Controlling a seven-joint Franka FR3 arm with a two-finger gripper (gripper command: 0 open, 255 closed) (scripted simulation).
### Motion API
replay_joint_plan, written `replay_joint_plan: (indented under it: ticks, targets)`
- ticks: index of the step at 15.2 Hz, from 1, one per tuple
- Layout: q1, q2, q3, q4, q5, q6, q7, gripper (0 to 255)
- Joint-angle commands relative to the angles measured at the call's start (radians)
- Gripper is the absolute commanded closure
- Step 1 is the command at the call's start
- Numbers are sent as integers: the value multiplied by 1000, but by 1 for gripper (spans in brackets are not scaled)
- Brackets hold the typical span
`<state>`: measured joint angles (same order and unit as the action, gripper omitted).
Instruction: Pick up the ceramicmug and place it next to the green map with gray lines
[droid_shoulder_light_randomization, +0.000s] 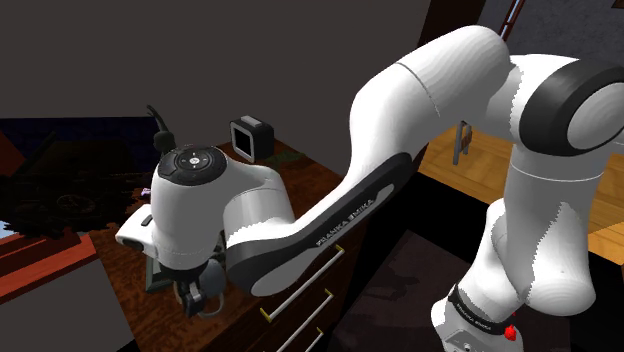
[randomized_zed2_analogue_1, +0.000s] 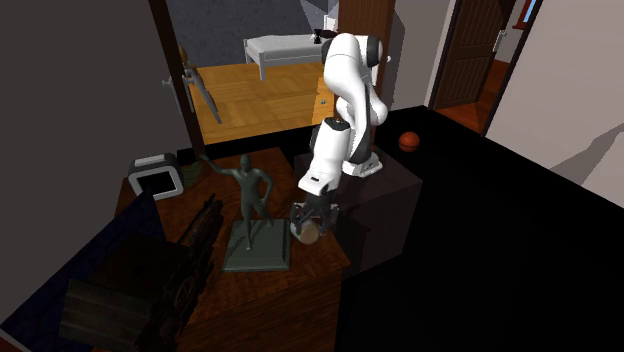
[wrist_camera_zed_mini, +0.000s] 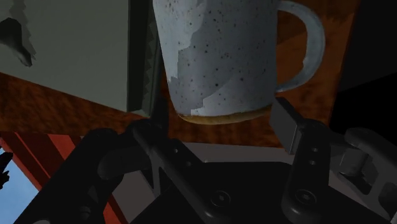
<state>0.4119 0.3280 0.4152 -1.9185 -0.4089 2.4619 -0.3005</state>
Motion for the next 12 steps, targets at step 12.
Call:
replay_joint_plan:
  ticks: [12]
  targets:
    - [-22, -77, 32, 74, 83, -138, -74, 255]
